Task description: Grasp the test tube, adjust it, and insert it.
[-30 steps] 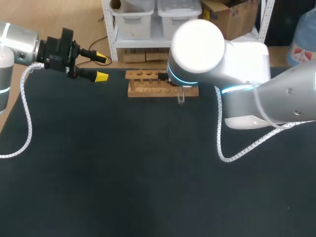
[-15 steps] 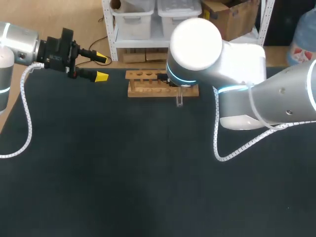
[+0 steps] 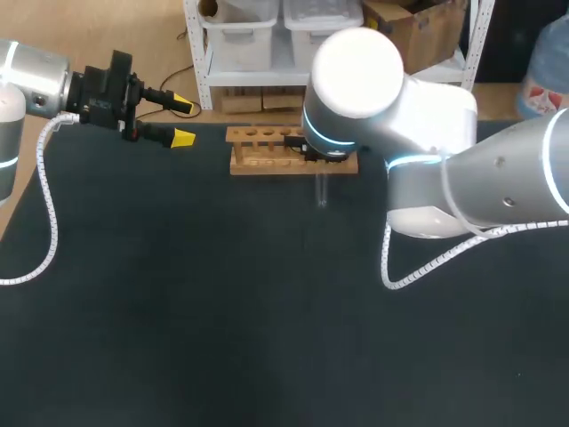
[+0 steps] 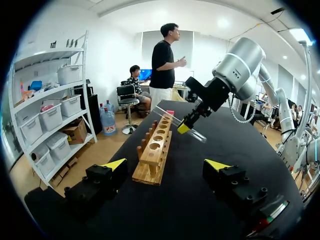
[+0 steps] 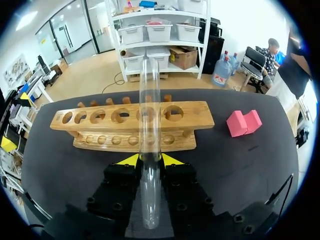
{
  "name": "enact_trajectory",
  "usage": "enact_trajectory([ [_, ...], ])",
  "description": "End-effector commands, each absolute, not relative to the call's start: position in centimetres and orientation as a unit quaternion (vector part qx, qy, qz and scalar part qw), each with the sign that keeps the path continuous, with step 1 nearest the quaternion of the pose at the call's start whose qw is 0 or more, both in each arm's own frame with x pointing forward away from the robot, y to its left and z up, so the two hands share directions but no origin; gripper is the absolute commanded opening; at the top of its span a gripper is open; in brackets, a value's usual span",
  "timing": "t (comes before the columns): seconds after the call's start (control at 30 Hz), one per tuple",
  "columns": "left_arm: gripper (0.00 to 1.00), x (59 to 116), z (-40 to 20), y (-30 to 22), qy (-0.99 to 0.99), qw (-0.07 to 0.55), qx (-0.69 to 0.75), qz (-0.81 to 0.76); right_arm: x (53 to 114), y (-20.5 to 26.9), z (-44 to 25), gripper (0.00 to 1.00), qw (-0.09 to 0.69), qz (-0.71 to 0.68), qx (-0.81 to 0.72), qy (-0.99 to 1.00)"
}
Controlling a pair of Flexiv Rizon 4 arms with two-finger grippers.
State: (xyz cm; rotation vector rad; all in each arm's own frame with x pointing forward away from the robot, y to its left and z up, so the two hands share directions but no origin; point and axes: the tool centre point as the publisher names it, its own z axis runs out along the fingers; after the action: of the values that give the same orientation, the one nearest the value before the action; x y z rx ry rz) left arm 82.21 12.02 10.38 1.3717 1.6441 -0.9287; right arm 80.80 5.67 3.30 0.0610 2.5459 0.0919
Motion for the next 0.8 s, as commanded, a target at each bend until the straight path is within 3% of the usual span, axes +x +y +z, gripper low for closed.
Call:
enact_trajectory([
  [0.03, 1.0, 82.3, 10.3, 12.0, 0.648, 0.392, 0.541, -0.366, 81.1, 5.6, 3.0, 0.0, 0.286, 0.037, 0.02, 0.957],
  [0.47, 1.0, 82.3, 10.3, 12.0, 0.648, 0.392, 0.541, -0.366, 80.5, 5.4, 3.0, 0.0, 0.28, 0.039, 0.023, 0.959],
  [0.8, 1.0, 82.3, 10.3, 12.0, 0.648, 0.392, 0.541, -0.366, 78.7, 4.7, 6.8, 0.0, 0.306, 0.029, 0.042, 0.951],
])
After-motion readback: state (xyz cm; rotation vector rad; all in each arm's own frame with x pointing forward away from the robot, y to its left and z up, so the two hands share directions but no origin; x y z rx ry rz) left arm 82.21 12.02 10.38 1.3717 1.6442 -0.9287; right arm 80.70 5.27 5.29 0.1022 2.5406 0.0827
